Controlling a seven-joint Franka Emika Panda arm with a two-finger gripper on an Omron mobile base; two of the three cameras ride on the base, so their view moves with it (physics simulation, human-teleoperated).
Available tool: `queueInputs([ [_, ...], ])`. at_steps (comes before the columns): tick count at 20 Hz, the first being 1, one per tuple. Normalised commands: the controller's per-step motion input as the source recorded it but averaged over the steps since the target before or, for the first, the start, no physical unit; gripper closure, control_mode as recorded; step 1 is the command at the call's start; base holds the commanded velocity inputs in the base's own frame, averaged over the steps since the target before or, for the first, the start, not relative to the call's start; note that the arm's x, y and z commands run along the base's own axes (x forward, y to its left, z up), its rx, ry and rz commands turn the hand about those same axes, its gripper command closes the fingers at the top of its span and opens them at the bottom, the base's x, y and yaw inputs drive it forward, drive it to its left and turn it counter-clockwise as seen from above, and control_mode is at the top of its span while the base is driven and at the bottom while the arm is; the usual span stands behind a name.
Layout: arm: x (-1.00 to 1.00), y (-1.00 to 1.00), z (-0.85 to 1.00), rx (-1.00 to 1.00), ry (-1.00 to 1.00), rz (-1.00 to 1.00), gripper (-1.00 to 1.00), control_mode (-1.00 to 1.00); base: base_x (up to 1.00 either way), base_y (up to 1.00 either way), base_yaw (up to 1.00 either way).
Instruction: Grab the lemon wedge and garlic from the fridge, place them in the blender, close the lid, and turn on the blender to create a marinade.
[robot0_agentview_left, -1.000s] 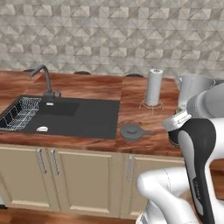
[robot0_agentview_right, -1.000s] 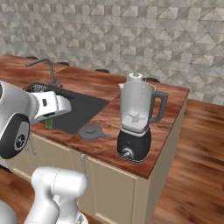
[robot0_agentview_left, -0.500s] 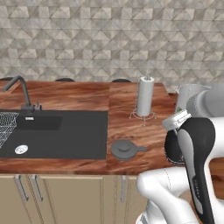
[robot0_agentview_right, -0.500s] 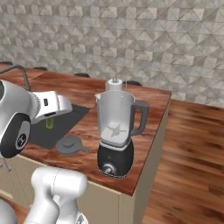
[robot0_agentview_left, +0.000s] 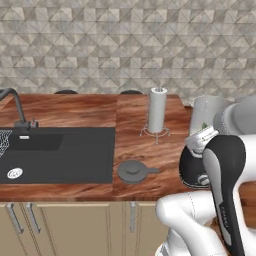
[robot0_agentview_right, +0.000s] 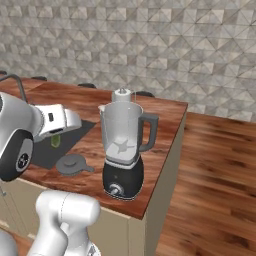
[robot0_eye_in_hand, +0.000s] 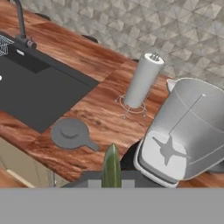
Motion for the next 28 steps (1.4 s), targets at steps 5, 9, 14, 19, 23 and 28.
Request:
queueInputs([
  [5,0.18,-0.53,0.12,0.07,-0.01,-0.1,1.0,-1.0,0.0,0.0,0.0],
  [9,0.13,-0.2,0.3,0.02,-0.07,-0.09,1.0,-1.0,0.0,0.0,0.0],
  [14,0.1,0.0,0.37,0.0,-0.11,-0.06,1.0,-1.0,0.0,0.0,0.0],
  [19,0.31,-0.09,0.21,0.0,0.0,-0.07,1.0,-1.0,0.0,0.0,0.0],
  [23,0.41,-0.38,0.01,0.0,0.06,-0.09,1.0,-1.0,0.0,0.0,0.0],
  [28,0.38,-0.6,0.05,0.0,0.04,-0.07,1.0,-1.0,0.0,0.0,0.0],
])
